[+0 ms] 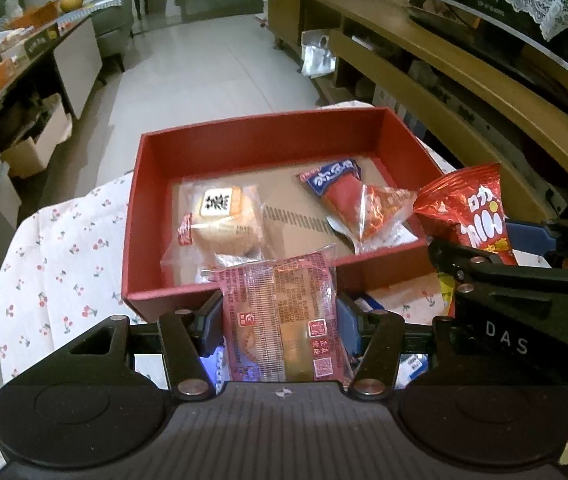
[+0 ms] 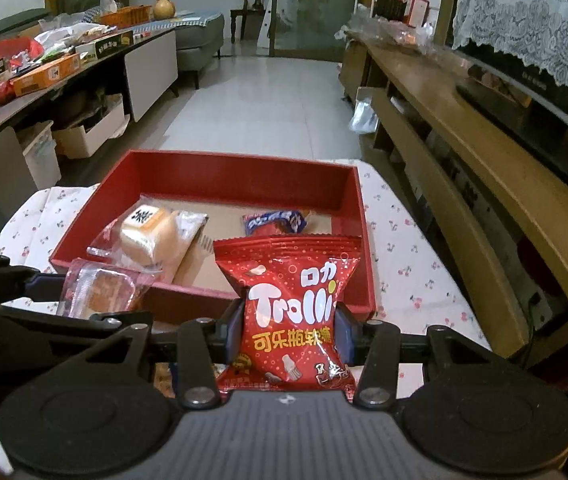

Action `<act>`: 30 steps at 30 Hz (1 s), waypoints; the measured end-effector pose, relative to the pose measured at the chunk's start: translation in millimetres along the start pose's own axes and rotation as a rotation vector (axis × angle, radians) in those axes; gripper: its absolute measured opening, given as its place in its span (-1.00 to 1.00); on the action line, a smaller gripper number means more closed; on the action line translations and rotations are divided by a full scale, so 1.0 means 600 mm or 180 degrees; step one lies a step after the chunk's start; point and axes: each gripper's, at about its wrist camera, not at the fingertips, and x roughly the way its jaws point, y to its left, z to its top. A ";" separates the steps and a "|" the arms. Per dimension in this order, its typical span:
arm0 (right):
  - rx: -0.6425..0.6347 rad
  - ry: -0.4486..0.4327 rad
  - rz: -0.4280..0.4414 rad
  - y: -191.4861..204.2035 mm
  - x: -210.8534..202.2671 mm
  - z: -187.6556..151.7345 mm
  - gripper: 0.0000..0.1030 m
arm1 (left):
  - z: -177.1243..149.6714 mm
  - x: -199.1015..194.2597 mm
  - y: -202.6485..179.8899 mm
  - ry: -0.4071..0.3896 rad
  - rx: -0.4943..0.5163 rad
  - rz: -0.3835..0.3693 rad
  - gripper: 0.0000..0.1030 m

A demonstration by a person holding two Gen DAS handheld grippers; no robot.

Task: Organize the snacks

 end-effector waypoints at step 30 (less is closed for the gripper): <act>0.0142 -0.0232 -0.0183 -0.010 0.063 0.071 0.08 | 0.073 0.048 0.009 -0.0155 -0.0146 0.0206 0.22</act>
